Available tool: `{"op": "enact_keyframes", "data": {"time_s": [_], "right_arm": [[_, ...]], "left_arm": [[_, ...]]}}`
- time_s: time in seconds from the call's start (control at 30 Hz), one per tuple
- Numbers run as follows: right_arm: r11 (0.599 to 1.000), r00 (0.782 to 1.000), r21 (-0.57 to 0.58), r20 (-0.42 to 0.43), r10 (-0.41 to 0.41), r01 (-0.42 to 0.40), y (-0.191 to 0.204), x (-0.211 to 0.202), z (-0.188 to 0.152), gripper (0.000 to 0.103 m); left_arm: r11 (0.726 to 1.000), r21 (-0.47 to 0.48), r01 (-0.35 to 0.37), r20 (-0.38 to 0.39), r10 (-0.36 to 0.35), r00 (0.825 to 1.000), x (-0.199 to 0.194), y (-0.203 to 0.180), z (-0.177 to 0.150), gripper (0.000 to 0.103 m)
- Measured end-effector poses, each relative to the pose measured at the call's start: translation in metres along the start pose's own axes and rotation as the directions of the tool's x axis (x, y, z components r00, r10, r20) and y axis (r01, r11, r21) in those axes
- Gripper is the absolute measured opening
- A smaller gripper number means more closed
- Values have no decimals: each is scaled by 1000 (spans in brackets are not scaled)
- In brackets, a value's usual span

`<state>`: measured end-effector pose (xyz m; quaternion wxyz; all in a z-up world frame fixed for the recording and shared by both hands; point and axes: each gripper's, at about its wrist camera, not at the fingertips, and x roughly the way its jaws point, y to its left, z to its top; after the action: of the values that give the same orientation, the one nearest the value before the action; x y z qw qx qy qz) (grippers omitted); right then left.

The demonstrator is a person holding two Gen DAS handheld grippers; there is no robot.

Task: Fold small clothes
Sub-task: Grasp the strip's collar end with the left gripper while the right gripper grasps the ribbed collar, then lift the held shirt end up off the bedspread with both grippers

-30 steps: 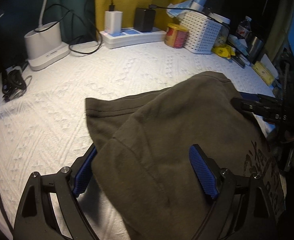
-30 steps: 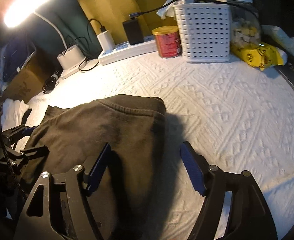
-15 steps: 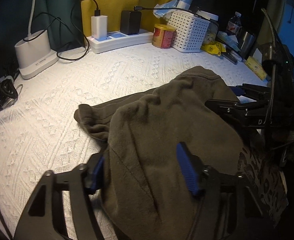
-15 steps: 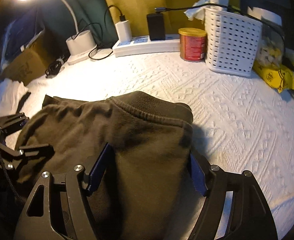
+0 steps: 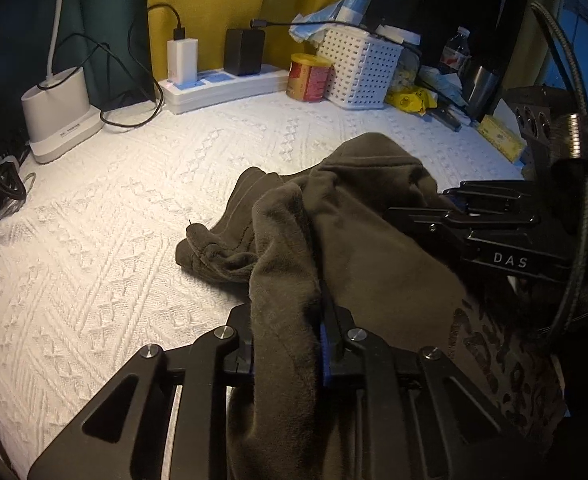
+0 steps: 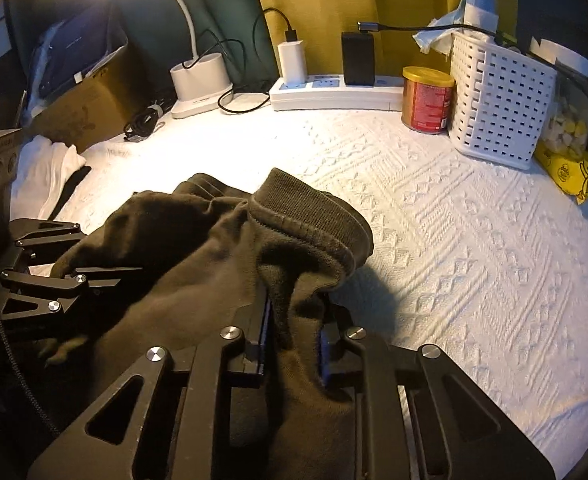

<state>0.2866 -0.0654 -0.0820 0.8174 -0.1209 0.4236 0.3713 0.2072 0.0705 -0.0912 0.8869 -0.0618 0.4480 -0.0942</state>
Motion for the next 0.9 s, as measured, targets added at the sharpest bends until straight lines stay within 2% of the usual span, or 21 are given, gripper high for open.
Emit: {"op": "enact_keyframes", "data": {"time_s": [0.47,0.9], "right_arm": [[1000,993,4,121,0,0,16,-56,-7,18],[998,968,-27,246,-41,49,49,-119,-15,17]], "left_arm": [[1000,11,-28,111,26,993,-40,-26,-1,17],[999,39,-24,233,15,972,-86,-45,-8,17]]}}
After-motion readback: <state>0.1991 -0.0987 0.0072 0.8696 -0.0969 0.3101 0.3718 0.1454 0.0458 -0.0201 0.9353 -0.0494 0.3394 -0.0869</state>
